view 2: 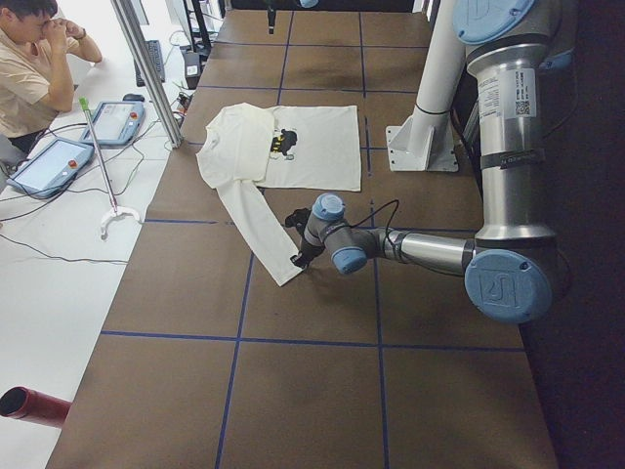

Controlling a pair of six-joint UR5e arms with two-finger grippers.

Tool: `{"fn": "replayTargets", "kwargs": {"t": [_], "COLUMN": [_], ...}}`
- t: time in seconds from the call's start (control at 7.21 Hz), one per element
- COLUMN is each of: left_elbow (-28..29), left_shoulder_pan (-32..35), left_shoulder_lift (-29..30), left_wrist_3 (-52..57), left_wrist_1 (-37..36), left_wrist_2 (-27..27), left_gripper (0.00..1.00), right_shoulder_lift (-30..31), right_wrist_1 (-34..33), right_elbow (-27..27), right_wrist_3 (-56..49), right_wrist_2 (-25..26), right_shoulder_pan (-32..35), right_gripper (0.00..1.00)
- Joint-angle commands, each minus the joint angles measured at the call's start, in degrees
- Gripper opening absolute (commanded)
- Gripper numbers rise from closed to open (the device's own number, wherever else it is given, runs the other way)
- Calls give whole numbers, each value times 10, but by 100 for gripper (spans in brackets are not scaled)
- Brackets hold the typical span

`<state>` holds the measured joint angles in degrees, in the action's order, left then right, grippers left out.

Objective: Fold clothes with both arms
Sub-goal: 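Move the left gripper to the cuff of the other sleeve and grasp, then lift the sleeve with the left gripper and fold it across the chest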

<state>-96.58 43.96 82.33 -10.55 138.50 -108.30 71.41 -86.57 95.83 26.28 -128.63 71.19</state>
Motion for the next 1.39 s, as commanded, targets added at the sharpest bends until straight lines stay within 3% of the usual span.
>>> {"fn": "replayTargets", "kwargs": {"t": [0.0, 0.14, 0.42, 0.69, 1.11, 1.25], "left_elbow": [-23, -50, -52, -55, -40, -1], "left_shoulder_pan": [8, 36, 83, 104, 89, 63], "left_shoulder_lift": [7, 18, 104, 247, 473, 564], "left_wrist_3": [1, 0, -6, -35, -200, -280], "left_wrist_1": [-1, -6, -45, -200, -428, -482], "left_wrist_2": [0, 8, 6, 7, 11, 50], "left_gripper": [0, 0, 0, 0, 0, 0], "right_shoulder_lift": [8, 14, 23, 24, 29, 29], "right_wrist_1": [0, 0, 0, 0, 0, 0], "right_elbow": [6, 9, 17, 16, 17, 17], "right_wrist_3": [-1, -1, -1, 0, 0, 0], "right_wrist_2": [0, 0, -2, 0, 0, -1], "right_shoulder_pan": [0, 0, 1, 1, 1, 1], "right_gripper": [100, 100, 100, 100, 100, 100]}}
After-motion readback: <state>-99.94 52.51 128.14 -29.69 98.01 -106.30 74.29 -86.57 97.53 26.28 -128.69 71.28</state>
